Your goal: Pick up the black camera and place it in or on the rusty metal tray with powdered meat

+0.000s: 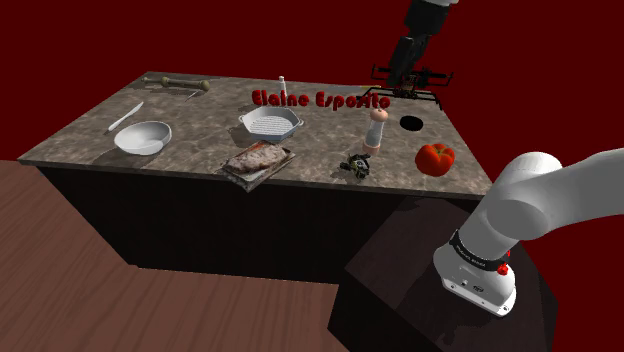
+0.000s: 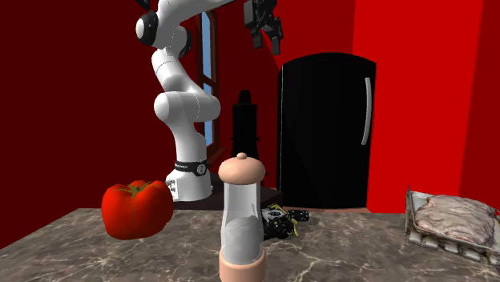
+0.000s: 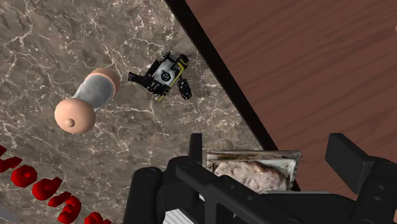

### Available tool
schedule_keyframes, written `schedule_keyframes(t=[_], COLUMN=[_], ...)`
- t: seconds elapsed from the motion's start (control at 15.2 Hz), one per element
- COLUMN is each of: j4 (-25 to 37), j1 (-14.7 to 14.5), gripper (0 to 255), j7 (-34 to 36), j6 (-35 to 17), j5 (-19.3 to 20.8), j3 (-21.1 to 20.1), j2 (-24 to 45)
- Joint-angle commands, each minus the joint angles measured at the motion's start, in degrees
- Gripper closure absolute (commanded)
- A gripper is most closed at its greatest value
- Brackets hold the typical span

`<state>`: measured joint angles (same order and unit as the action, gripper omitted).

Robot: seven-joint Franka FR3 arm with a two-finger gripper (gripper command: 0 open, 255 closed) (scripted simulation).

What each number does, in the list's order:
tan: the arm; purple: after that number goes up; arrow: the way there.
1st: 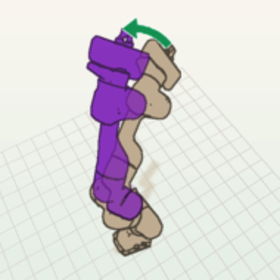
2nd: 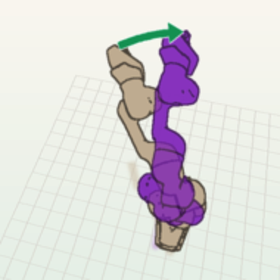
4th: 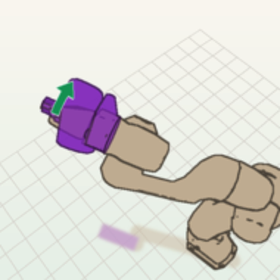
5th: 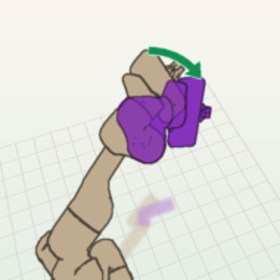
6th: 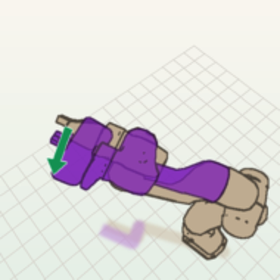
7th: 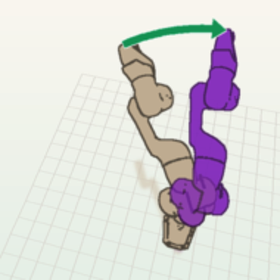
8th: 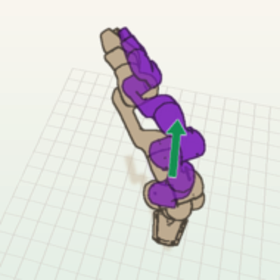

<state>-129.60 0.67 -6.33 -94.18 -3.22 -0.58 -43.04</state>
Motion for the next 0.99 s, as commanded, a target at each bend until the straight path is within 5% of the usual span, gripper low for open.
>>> schedule_keyframes(t=[0.0,0.92], j4=[0.0,-25.1], j1=[0.0,5.4], gripper=[0,0], j7=[0.0,7.3], j6=[0.0,-31.5], j5=[0.0,1.2], j3=[0.0,-1.0], j2=[0.0,3.2])
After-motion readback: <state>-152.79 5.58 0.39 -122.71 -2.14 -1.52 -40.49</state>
